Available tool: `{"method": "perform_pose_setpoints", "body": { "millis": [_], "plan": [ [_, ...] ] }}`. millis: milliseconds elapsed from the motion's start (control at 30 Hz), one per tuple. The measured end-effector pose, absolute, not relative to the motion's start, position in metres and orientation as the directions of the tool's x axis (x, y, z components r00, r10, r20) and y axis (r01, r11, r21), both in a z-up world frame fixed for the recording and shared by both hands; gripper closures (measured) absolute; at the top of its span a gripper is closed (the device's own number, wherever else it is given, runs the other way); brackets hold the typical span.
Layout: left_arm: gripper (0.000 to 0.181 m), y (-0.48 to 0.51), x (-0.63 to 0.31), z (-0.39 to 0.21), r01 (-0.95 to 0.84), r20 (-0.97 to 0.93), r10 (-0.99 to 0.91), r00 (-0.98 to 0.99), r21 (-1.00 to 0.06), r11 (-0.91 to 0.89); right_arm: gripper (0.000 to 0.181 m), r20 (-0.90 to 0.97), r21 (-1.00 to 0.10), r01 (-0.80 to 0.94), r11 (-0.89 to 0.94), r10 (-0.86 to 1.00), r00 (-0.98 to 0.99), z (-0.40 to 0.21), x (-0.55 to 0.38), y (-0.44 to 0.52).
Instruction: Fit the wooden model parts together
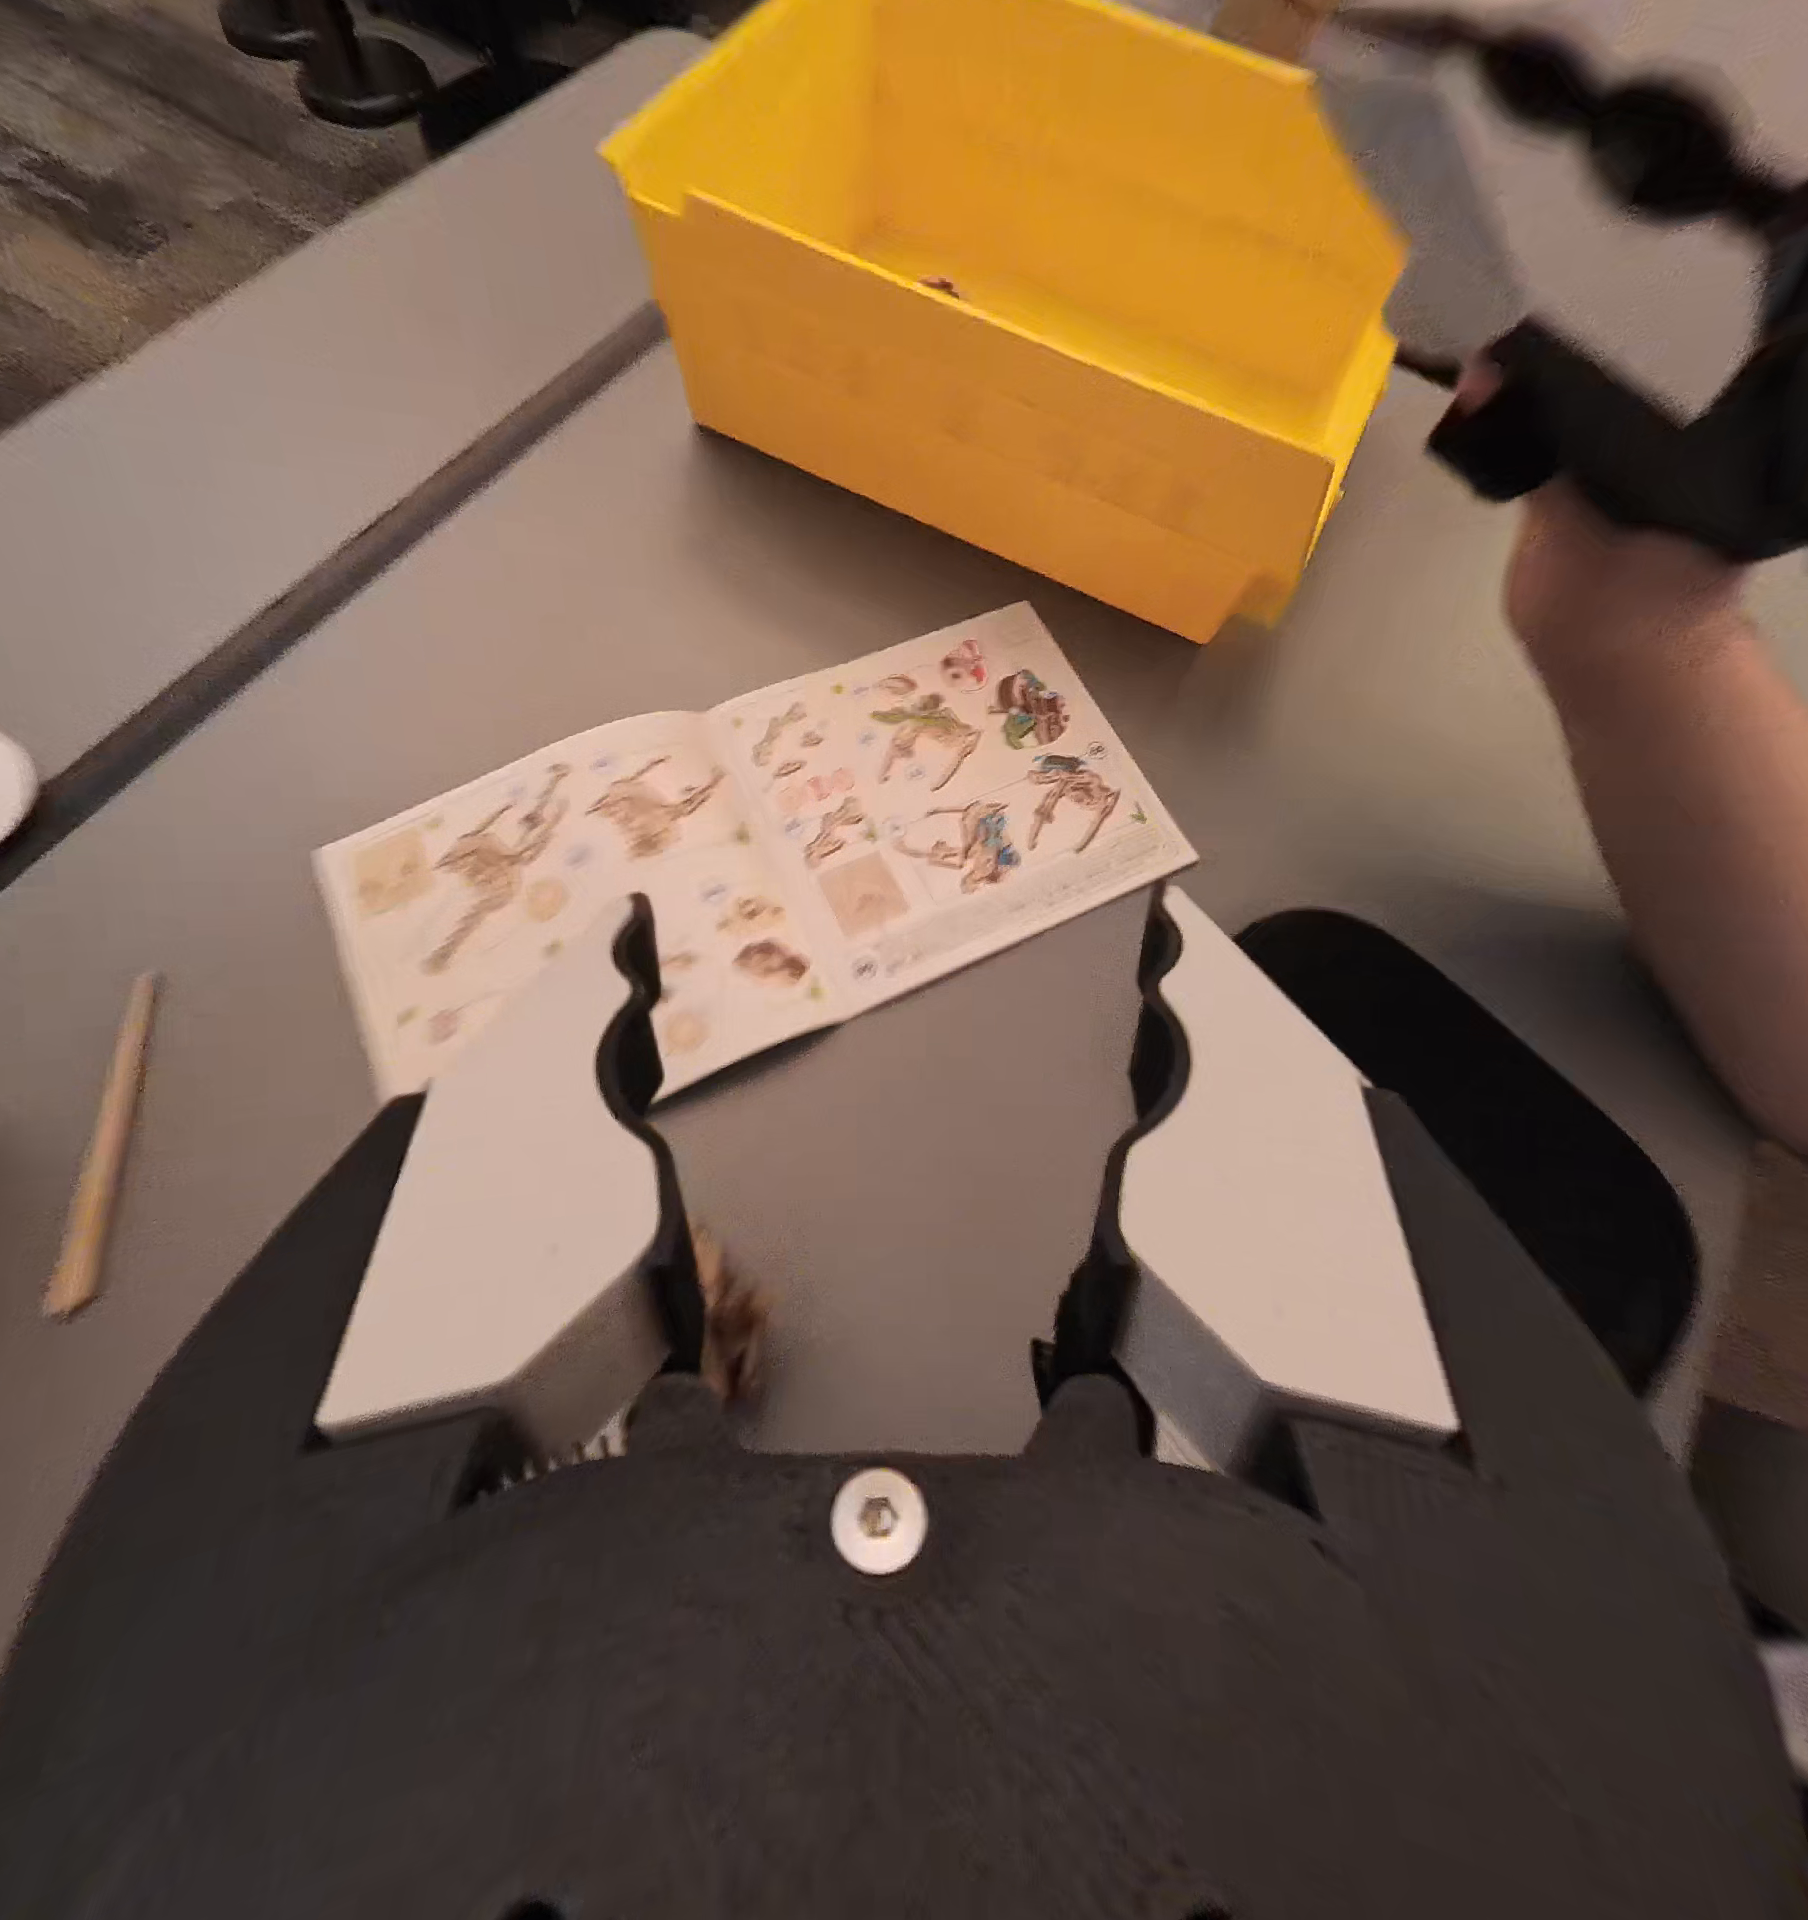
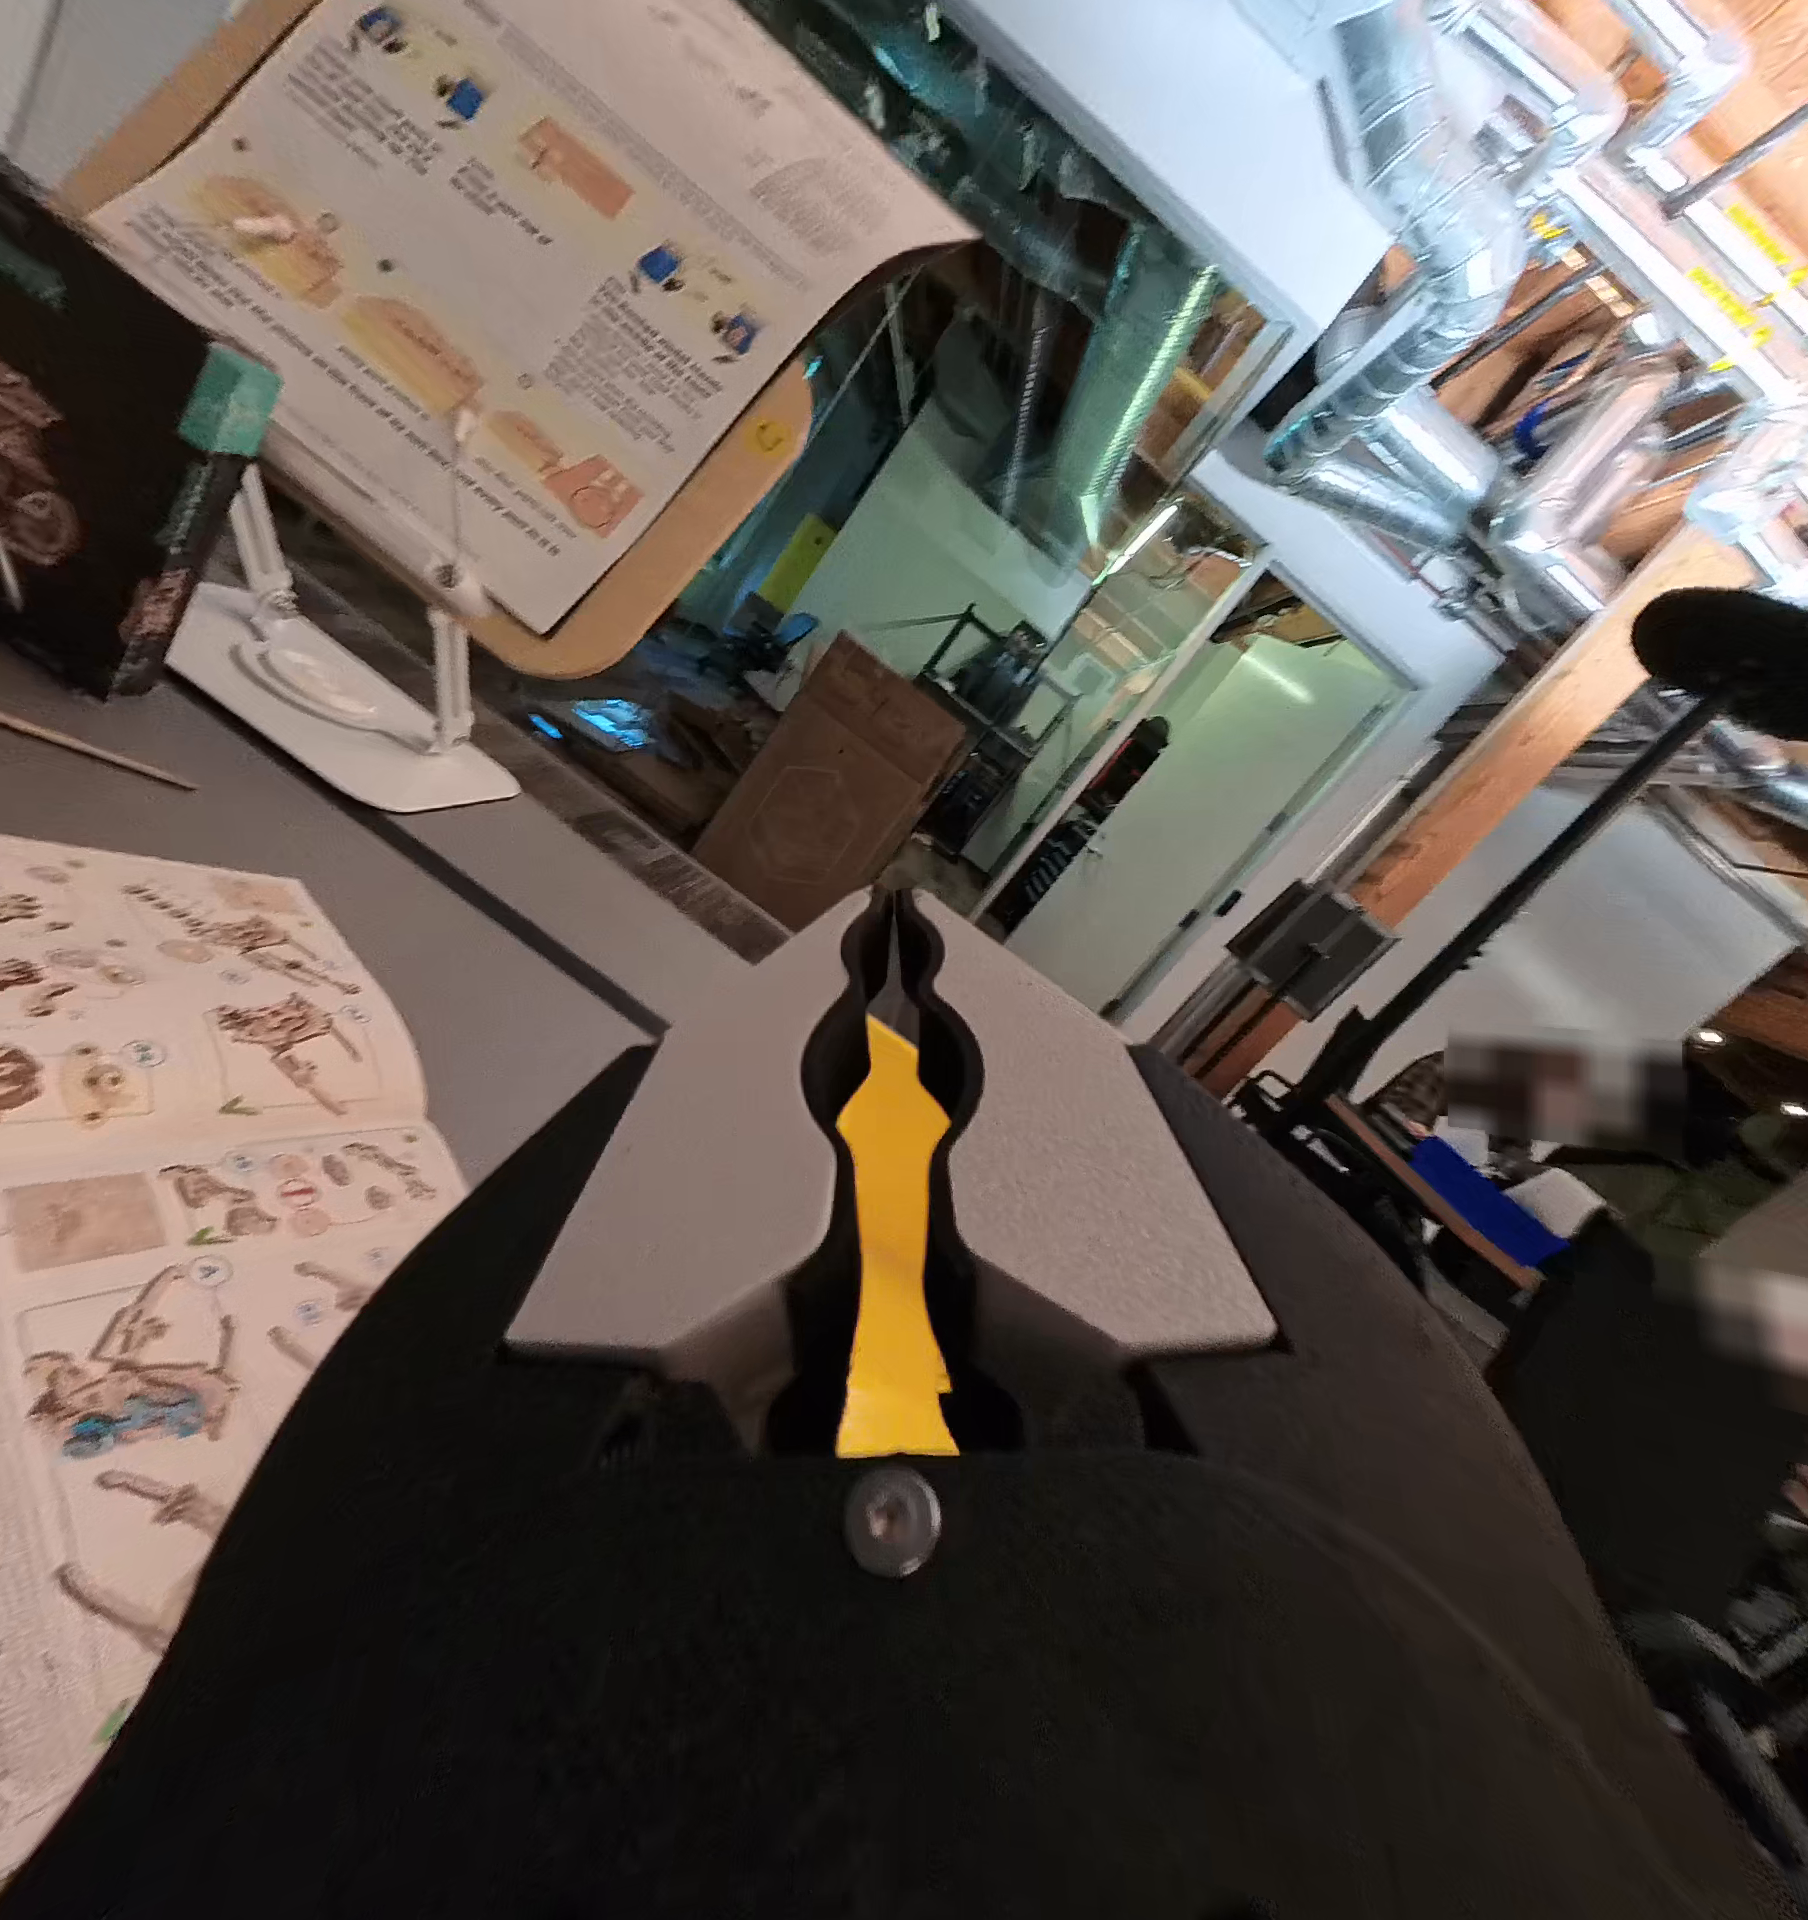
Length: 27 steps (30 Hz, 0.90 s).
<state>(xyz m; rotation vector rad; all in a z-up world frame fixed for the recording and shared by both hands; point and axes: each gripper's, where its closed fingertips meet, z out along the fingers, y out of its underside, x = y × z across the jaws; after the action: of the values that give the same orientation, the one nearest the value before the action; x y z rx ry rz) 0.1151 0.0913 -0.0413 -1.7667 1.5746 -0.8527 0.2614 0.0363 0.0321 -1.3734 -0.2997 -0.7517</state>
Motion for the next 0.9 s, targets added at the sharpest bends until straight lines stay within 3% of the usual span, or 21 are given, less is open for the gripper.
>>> {"method": "perform_pose_setpoints", "body": {
  "millis": [133,267,467,733,900],
  "plan": [
    [0.089,0.060,0.183,-0.107,-0.613,0.095,-0.992,0.082,-0.780,-0.125,0.181,0.586,-0.771,0.636,0.032,-0.354,0.729,0.043,0.270,0.025],
    [0.086,0.064,0.210,-0.159,-0.696,-0.011,-0.994,0.105,-0.715,-0.065,0.181,0.599,-0.773,0.634,0.002,-0.329,0.730,0.033,0.271,0.032],
    [0.080,0.054,0.215,-0.179,-0.726,-0.017,-0.998,0.063,-0.687,-0.034,0.181,0.602,-0.775,0.632,-0.004,-0.308,0.736,0.029,0.268,0.036],
    [0.094,0.058,0.211,-0.182,-0.726,-0.029,-0.998,0.058,-0.687,-0.022,0.181,0.587,-0.787,0.617,-0.004,-0.312,0.747,0.029,0.273,0.034],
    [0.111,0.066,0.210,-0.180,-0.688,-0.032,-0.997,0.076,-0.725,-0.029,0.181,0.596,-0.785,0.619,-0.015,-0.294,0.748,0.026,0.270,0.038]
  ]
}}
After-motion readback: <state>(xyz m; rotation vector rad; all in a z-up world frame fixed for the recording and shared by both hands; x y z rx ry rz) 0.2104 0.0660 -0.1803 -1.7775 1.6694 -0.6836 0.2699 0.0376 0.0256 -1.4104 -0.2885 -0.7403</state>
